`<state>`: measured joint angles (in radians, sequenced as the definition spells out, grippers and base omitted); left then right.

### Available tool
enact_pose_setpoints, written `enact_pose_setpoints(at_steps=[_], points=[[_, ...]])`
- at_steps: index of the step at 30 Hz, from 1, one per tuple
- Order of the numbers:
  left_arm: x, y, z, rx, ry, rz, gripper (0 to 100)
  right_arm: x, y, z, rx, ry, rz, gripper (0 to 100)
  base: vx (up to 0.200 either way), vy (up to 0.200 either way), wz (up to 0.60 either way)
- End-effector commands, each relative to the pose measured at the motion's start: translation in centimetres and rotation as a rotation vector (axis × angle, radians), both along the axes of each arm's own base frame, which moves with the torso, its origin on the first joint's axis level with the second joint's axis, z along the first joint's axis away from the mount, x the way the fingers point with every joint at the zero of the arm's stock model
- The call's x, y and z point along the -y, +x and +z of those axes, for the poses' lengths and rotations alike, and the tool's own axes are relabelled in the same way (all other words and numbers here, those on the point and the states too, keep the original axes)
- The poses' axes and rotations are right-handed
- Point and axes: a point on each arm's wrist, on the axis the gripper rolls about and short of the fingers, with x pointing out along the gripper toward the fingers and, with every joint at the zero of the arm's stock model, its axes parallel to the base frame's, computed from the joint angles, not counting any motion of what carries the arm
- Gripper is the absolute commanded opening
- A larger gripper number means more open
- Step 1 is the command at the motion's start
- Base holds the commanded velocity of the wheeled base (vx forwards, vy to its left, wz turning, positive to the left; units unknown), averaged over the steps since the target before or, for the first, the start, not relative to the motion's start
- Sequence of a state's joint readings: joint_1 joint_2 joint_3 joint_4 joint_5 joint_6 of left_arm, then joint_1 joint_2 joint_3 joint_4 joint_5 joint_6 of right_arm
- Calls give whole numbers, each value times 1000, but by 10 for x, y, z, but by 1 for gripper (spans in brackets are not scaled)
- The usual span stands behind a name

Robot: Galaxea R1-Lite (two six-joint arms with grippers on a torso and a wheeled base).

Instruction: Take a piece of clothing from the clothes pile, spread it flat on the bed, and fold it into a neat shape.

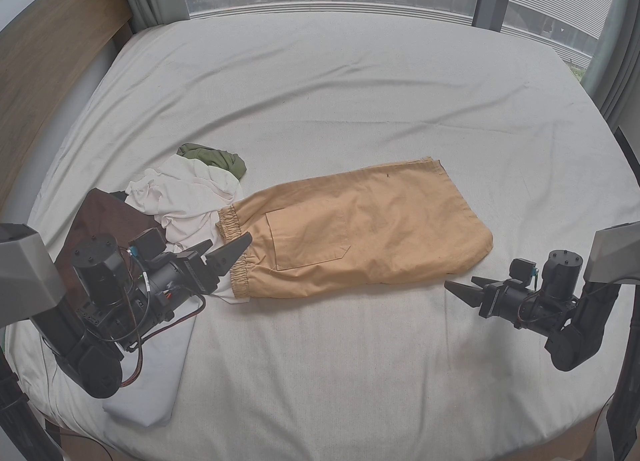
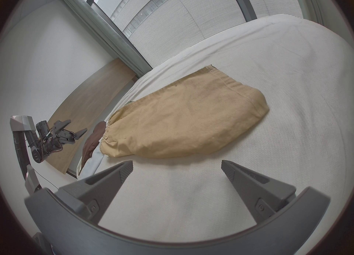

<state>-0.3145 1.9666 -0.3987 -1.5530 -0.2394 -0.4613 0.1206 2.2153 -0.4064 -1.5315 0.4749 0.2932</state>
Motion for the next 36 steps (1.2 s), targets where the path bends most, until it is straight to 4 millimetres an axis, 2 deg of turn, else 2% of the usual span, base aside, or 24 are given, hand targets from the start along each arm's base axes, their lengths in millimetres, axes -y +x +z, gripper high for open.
enact_pose_setpoints(at_steps=[1, 15, 21, 28, 36], points=[[0, 0, -1, -1, 0, 0, 100, 0, 3, -9, -23, -3, -3, 100, 0, 0, 0], [0, 0, 0, 1, -1, -1, 100, -6, 26, -24, 0, -17, -49, 100, 0, 0, 0], [0, 0, 0, 1, -1, -1, 100, -19, 44, -27, 38, 0, -65, 100, 0, 0, 0], [0, 0, 0, 1, -1, -1, 100, -33, 51, -22, 33, 79, -50, 100, 0, 0, 0], [0, 0, 0, 1, -1, -1, 100, -38, 62, -19, 42, 134, -71, 100, 0, 0, 0]])
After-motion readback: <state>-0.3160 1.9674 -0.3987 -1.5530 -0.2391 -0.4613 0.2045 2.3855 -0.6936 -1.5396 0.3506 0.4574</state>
